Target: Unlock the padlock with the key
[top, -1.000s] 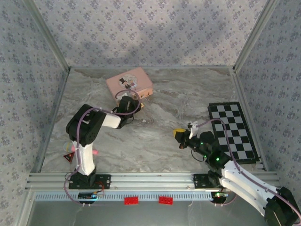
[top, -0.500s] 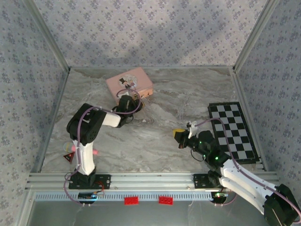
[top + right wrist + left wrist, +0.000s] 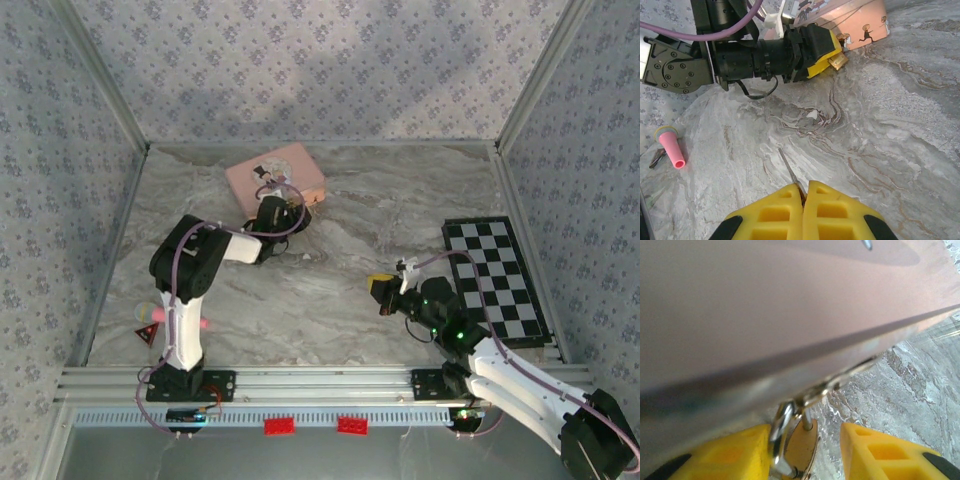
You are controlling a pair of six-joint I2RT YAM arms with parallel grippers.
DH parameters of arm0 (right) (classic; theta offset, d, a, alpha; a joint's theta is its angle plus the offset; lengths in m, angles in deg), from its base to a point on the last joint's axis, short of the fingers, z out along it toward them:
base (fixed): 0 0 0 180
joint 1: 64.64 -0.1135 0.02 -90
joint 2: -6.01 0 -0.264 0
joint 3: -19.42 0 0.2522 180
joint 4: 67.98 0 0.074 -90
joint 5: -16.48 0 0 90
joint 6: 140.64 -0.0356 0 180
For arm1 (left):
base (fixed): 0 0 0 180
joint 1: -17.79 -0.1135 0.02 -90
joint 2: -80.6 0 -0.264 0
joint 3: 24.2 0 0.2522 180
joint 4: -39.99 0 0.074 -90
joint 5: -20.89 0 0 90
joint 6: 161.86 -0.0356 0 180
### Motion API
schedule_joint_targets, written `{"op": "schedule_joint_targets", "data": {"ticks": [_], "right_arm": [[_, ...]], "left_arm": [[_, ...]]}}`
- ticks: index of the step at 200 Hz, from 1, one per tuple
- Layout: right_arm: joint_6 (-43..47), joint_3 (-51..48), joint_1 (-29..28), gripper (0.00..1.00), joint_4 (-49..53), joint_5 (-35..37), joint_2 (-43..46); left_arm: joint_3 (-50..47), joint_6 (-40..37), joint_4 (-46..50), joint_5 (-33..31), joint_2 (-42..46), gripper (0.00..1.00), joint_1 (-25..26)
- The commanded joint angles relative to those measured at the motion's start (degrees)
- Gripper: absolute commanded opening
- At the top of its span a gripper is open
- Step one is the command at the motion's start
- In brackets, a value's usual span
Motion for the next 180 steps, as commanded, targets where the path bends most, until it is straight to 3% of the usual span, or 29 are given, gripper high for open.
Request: {"op": "schedule_joint_targets", "data": {"ticks": [1,101,180], "right_arm": [[-0.9,1.8,0.3,0.00,-1.1,0.2,0.1],[-2.5,1.2,-0.1,0.00,-0.3,0.7,0.4],[-11.0,1.0,-3.2,0.00,-4.9,3.2,-7.9]], "left_arm": [[1.9,-0.3,2.2,0.8,-1.8,0.38,0.3],[-4.5,0.1,0.9,2.4,4.2,0.10,-0.4],[-14.1,0.6,0.1,12.6,11.8,0.03,-0.5]]}}
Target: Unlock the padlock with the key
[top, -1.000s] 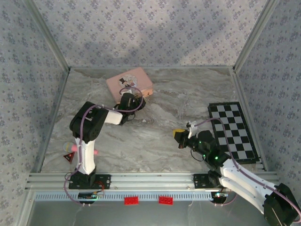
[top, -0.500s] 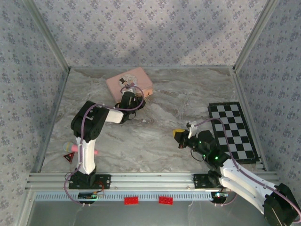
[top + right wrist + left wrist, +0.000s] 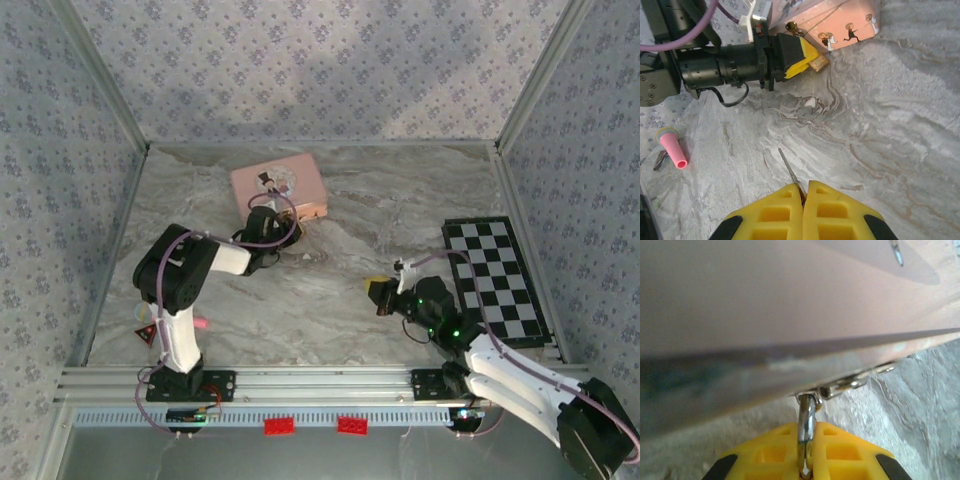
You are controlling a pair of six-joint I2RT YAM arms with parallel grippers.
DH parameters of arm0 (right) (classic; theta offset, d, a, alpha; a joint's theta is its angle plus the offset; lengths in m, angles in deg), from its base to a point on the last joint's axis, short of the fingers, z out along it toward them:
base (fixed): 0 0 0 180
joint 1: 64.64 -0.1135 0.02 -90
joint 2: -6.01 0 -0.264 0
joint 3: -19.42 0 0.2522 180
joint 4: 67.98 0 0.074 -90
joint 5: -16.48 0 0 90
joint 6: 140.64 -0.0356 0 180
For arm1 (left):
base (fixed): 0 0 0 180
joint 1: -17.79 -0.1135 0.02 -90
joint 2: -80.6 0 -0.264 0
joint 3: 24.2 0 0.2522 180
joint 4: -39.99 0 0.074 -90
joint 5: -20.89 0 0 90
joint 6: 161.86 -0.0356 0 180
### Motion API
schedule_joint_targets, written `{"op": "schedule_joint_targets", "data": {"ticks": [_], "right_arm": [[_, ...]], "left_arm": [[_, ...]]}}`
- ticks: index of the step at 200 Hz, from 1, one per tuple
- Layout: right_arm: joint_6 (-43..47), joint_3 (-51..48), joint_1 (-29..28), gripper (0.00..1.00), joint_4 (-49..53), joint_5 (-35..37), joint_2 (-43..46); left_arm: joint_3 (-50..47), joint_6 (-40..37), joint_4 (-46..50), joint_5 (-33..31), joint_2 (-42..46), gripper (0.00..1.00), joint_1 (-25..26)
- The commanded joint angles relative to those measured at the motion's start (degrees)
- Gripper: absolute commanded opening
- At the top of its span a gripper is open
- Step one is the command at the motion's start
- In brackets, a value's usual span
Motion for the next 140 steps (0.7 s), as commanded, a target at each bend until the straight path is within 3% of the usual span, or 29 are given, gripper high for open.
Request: {"op": "schedule_joint_targets", "data": {"ticks": [1,34,66,140], "right_arm": [[-5.8,1.1,-1.6,0.00,-3.5,2.2,-3.4],[-13.5,2.7,-3.3,0.00,-7.8,2.6,-13.7],[-20.5,4.0,-4.6,0.00,-18.9,-1.3,-25.0],[-32.1,9.2,-6.5,0.00,-30.4,-4.3,-40.5]], "left_arm": [[-3.0,0.6,0.8,6.1,3.6,0.03,0.4],[-5.7,3.1,4.1,10.1,7.2,0.03,0.6],[-7.6,5.2,7.9,11.7,11.4,0.04,0.9],[-12.7,12.5,2.5,14.8,15.5,0.00,1.3]]}}
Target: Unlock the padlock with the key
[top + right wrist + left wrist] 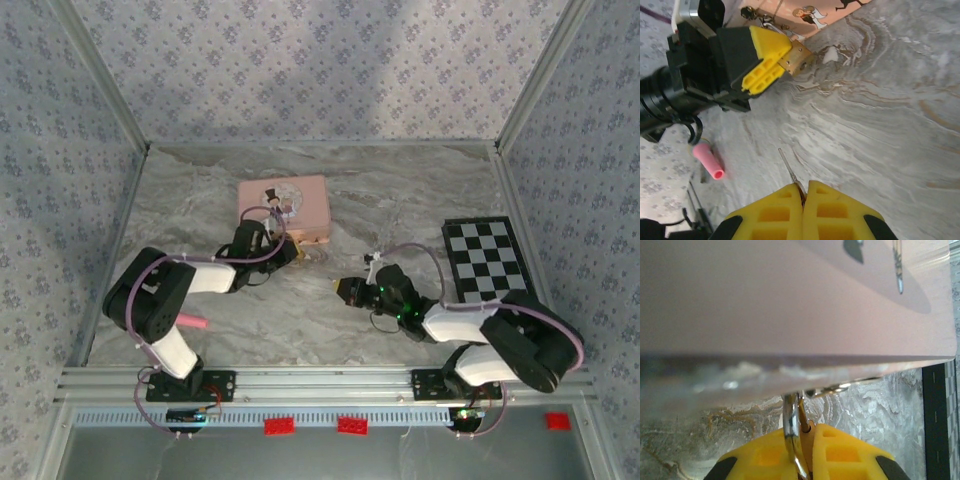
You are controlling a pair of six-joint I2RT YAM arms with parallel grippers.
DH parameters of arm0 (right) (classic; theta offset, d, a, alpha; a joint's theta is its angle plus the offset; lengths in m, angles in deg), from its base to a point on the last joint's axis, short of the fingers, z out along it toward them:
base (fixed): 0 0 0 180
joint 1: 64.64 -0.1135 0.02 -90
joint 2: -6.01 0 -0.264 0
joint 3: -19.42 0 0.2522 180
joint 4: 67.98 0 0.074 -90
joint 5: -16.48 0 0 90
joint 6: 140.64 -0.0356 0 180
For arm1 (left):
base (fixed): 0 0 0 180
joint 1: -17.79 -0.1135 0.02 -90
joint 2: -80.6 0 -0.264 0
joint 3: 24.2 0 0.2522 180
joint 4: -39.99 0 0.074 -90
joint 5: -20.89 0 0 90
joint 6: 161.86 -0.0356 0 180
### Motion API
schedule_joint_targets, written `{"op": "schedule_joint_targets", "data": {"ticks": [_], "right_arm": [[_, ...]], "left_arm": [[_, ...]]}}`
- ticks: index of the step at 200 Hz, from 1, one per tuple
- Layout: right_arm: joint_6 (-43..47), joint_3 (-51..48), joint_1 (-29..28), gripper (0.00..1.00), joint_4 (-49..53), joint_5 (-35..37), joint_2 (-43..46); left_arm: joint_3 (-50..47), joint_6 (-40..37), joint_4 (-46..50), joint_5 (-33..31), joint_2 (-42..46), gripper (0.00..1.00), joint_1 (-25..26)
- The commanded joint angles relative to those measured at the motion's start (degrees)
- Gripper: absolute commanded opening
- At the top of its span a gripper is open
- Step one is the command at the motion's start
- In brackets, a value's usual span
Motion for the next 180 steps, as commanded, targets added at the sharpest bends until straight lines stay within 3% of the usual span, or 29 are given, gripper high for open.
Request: {"op": "schedule_joint_targets", "data": {"ticks": [1,83,118,180], "right_arm": [[-7.7,1.0,-0.1,0.00,-7.5,-1.9,-4.4],[-21.2,2.9,2.0,0.00,-32.0,-8.8,-26.1],[-24.8,4.9,2.9,0.00,-36.5,-10.9,-31.7],[-26.3,6.5,5.8,0.00,-36.5,-14.0,-33.8]], "left_arm": [[-2.0,6.6,-4.0,5.1,2.3,0.00,0.8],[-5.1,10.7,-10.6,6.6,2.2,0.00,2.0],[-5.2,10.5,-10.9,6.9,2.4,0.00,2.6],[-5.4,11.0,-12.6,7.1,2.3,0.00,3.1]]}}
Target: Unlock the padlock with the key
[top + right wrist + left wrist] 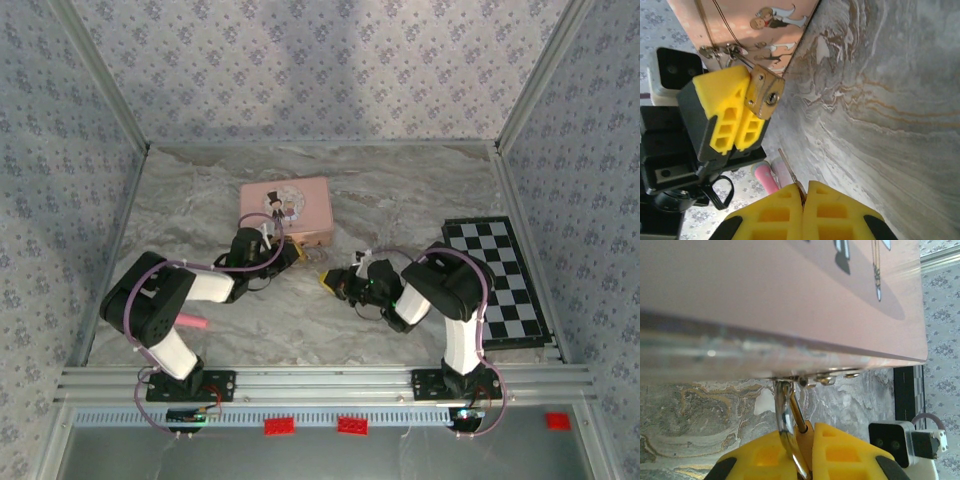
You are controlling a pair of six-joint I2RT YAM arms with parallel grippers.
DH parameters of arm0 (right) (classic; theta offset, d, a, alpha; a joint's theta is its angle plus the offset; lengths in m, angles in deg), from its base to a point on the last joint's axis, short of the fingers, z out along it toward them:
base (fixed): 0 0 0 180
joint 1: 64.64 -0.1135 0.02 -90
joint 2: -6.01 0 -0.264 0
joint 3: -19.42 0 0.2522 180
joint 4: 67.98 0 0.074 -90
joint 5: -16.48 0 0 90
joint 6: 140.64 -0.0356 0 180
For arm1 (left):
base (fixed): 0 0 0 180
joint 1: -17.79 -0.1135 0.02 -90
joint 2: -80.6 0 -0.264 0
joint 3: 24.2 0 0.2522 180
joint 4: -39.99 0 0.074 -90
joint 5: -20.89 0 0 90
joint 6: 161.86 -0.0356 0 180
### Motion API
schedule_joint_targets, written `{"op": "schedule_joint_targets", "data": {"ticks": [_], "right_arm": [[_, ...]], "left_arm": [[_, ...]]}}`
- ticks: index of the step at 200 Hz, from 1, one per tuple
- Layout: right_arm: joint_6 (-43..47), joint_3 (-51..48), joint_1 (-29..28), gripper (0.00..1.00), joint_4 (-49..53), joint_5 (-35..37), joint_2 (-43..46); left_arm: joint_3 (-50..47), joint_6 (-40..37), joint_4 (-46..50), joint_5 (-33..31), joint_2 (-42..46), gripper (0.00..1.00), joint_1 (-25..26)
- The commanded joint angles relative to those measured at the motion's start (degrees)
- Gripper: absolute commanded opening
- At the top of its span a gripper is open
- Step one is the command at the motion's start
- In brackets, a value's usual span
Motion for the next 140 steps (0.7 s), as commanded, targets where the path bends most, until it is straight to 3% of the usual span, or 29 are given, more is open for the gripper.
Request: {"op": "schedule_joint_targets", "data": {"ticks": [1,140], "right_arm": [[-2.2,1.3,1.1,0.00,-2.0,-2.4,-2.1],[-3.5,3.4,3.4,0.00,-2.0,-7.1,-3.9]], "left_arm": [[-0.4,5.2,-3.1,6.7,1.0,0.00,1.6],[-0.4,6.7,-6.5,7.6,-0.5,0.00,2.5]]}}
